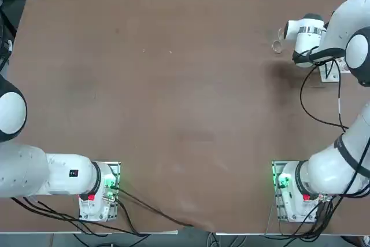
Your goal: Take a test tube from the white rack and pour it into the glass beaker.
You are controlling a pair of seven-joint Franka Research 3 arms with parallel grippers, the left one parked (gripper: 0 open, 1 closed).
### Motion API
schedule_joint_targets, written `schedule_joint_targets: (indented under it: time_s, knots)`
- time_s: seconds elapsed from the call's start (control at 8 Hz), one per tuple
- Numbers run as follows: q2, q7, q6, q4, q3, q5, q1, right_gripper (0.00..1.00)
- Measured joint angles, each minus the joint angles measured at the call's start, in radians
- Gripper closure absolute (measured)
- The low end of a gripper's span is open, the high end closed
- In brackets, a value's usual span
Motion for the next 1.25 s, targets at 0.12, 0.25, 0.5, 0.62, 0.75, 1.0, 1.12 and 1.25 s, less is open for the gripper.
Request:
schedule_joint_targets:
  time_s: [0.12, 0.25, 0.5, 0.62, 0.75, 1.0, 1.12, 1.25]
  knots:
    - [0.006, 0.0, 0.014, 0.0, -0.001, 0.0, -0.004, 0.81]
    - [0.015, 0.0, 0.025, 0.0, -0.002, 0.0, -0.008, 0.81]
    - [0.034, 0.001, 0.04, 0.0, -0.002, 0.0, -0.011, 0.81]
    - [0.042, 0.002, 0.048, 0.0, -0.002, 0.0, -0.011, 0.81]
    - [0.049, 0.009, 0.056, 0.001, -0.002, 0.0, -0.012, 0.81]
    - [0.069, 0.032, 0.066, 0.007, -0.002, 0.0, -0.012, 0.81]
    - [0.083, 0.039, 0.068, 0.011, -0.002, 0.0, -0.012, 0.81]
    - [0.093, 0.039, 0.069, 0.016, -0.002, 0.0, -0.012, 0.81]
